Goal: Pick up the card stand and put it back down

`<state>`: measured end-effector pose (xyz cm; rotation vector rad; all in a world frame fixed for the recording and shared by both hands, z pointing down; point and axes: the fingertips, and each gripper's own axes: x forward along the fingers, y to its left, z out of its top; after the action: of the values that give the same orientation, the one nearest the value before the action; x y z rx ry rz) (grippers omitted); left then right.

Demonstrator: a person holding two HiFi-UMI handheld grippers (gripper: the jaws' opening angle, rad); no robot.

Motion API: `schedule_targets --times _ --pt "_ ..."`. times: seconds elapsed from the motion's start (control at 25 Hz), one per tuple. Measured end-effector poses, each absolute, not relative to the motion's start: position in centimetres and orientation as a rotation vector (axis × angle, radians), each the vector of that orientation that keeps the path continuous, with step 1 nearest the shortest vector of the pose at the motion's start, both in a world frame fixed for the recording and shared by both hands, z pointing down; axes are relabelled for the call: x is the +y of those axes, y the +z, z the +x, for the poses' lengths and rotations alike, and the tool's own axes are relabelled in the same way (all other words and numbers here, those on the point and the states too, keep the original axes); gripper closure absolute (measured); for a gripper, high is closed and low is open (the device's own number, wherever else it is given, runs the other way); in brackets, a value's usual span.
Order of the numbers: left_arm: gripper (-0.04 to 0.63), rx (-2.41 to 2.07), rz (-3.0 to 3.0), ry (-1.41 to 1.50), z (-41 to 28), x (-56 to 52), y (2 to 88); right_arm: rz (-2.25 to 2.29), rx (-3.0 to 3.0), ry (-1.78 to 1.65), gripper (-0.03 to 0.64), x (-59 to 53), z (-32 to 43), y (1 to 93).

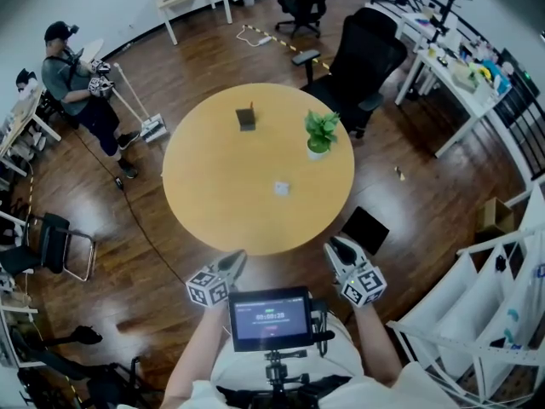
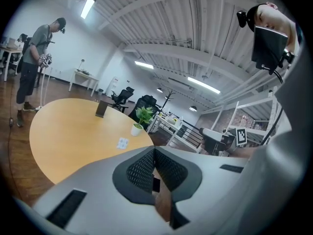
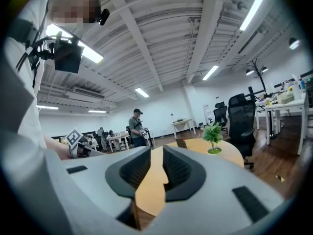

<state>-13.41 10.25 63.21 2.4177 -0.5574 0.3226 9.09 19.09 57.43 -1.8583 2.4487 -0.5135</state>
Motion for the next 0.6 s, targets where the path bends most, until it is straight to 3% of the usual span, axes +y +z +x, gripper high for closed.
schedule_targets --times 0.6 --pt "0.595 -0.669 2.35 0.341 -16.5 10.9 66.9 -1.925 2.486 -0.661 0.526 20.6 10.8 63.9"
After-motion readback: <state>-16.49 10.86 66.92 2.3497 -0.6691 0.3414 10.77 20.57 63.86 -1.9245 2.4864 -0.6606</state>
